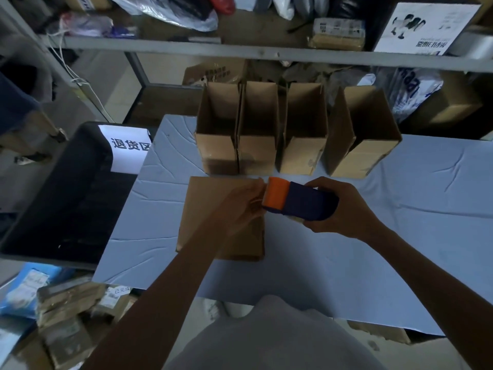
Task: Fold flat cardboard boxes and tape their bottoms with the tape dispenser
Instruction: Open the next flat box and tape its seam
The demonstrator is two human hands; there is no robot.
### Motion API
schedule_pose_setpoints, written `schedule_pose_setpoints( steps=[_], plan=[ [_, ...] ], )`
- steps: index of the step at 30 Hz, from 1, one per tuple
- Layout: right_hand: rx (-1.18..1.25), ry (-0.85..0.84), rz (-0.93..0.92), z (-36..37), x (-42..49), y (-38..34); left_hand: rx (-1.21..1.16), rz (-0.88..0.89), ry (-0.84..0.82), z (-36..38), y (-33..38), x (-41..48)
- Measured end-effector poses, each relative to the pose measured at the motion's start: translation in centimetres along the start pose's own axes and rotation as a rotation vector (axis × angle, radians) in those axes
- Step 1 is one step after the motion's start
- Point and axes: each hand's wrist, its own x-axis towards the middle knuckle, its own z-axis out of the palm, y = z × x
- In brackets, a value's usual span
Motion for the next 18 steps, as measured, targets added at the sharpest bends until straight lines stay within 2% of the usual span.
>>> schedule_pose_setpoints(
  steps=[1,5,10,15,18],
  plan=[
    [0.007,-0.002,-0.002,0.0,0.2,0.0,0.022,0.028,0.086,0.2,0.5,-0.6],
    [0.002,-0.014,-0.023,-0.2,0.8,0.0,0.101,0.006,-0.004,-0.6,0.7,0.0],
    [0.036,-0.015,-0.060,-0.6,1.2,-0.6,0.008,-0.030,-0.101,-0.9,1.4,-0.2],
    [0.010,-0.016,-0.056,-1.7,1.5,-0.6,-0.104,-0.098,-0.057,-1.9,2.5,-0.1],
    [-0.015,-0.049,-0.041,-2.0,1.7,-0.3,0.039,-0.135,-0.023,-1.3,3.4,-0.2]
  ],
)
